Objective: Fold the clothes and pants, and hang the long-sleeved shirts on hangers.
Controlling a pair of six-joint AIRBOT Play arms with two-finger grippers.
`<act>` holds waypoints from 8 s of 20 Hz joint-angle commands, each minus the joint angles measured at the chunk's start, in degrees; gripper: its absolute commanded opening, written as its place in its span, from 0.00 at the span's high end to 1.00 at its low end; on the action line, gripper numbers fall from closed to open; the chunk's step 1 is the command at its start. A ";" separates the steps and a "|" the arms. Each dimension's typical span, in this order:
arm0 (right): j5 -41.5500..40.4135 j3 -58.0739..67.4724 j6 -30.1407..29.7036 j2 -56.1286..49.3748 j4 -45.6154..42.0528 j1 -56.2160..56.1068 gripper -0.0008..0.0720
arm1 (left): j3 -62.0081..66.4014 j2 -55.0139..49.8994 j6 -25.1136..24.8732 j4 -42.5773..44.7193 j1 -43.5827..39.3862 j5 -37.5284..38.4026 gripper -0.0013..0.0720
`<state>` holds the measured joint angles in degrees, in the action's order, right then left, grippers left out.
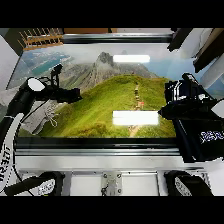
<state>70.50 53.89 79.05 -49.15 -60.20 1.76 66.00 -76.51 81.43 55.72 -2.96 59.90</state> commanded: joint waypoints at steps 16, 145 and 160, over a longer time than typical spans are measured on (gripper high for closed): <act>0.00 -0.02 0.00 -0.04 0.02 -0.07 0.95 | 8.26 0.02 1.51 21.53 6.82 3.34 0.00; -8.15 37.64 -8.83 -60.50 10.16 -21.14 0.35 | 11.72 -11.30 6.43 12.22 4.26 -7.43 0.96; -14.67 37.66 -9.46 -60.17 3.87 -26.67 0.47 | 11.72 -11.30 6.43 12.20 4.26 -7.37 0.96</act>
<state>58.19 91.48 69.63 -109.10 -56.29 -23.79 77.73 -87.81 87.90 67.90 1.28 52.51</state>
